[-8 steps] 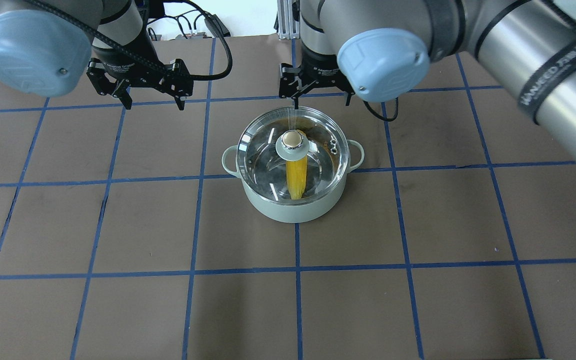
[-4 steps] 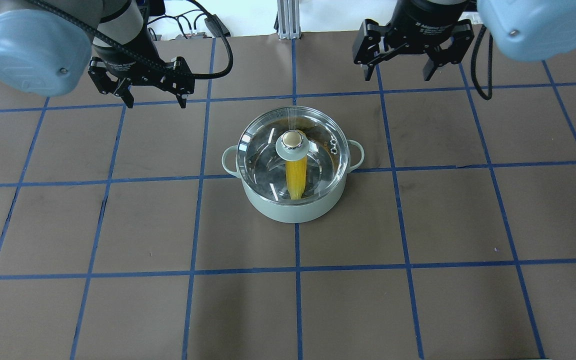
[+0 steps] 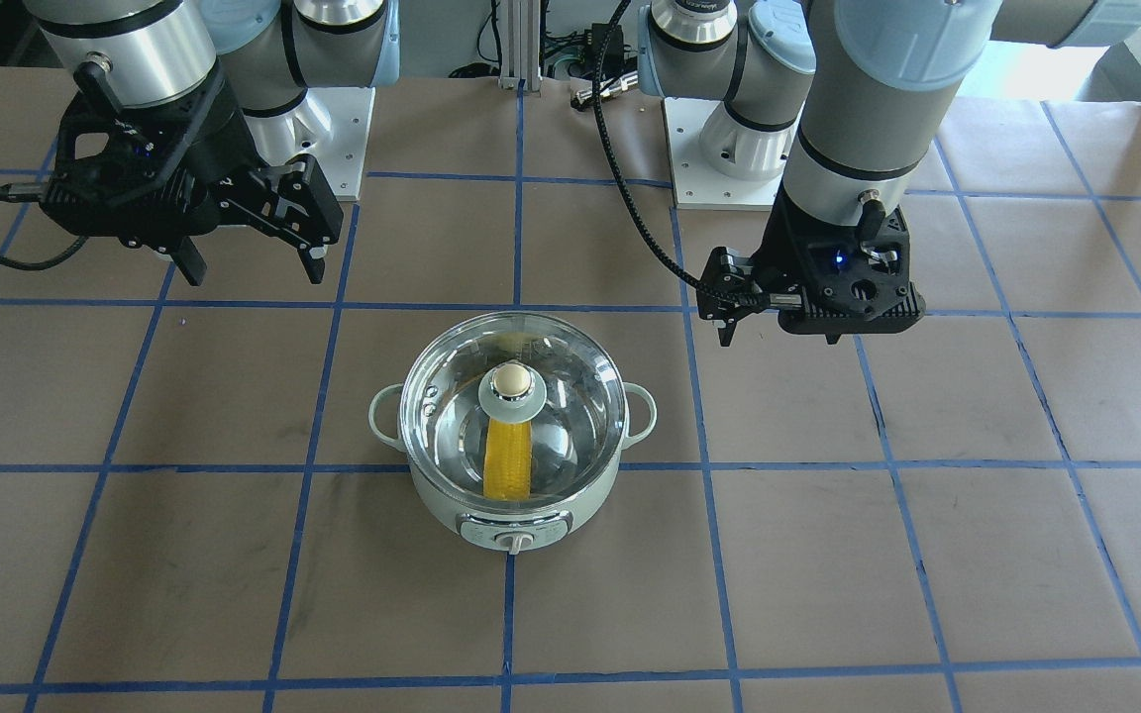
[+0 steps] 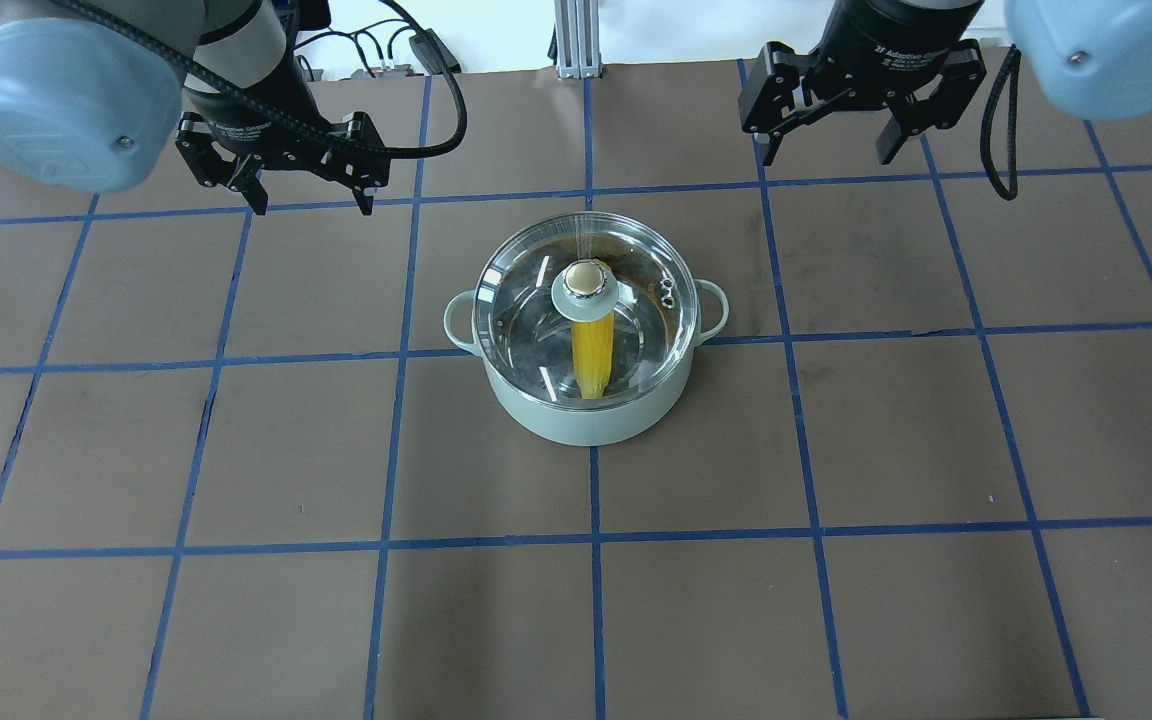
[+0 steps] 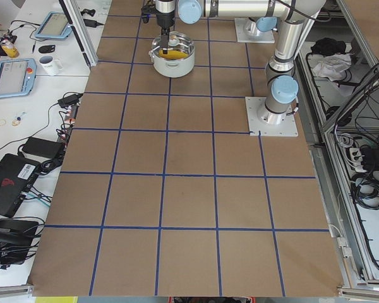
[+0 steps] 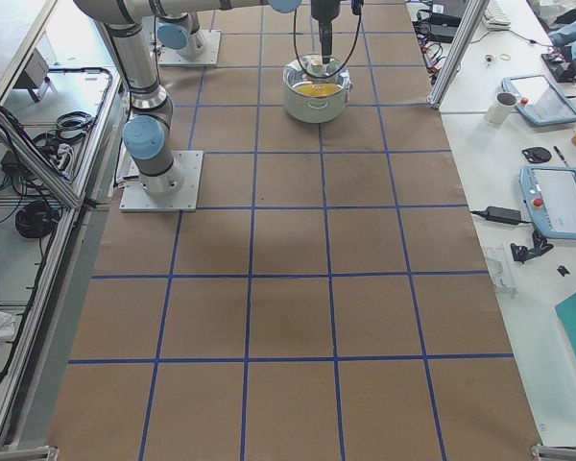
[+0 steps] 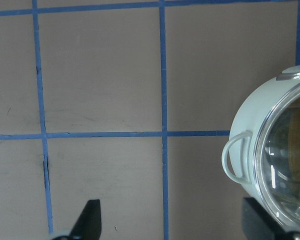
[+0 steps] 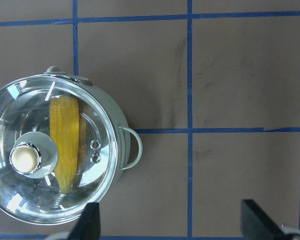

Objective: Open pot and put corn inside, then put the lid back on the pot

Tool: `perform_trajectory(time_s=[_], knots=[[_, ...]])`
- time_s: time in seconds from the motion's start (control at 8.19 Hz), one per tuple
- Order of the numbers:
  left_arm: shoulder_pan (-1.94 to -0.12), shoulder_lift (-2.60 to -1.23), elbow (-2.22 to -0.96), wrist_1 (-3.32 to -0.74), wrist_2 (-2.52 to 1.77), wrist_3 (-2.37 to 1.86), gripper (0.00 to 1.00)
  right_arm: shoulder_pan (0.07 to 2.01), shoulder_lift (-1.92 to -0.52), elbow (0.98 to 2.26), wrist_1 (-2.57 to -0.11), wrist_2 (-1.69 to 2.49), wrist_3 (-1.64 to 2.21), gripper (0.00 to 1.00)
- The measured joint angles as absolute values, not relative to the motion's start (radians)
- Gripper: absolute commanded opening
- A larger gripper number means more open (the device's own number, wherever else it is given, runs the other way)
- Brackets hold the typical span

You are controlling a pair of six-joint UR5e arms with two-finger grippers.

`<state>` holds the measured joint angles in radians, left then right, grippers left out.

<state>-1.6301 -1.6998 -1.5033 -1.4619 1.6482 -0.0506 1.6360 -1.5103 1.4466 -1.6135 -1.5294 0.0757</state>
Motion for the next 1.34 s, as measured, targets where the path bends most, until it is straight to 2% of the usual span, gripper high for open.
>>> perform_trajectory(time_s=[1.34], knots=[[-1.629,-1.671,-1.503,-1.487,1.657,-0.040,1.00,1.641,-1.519,1.458,-1.589,-1.535,0.044,1.00]])
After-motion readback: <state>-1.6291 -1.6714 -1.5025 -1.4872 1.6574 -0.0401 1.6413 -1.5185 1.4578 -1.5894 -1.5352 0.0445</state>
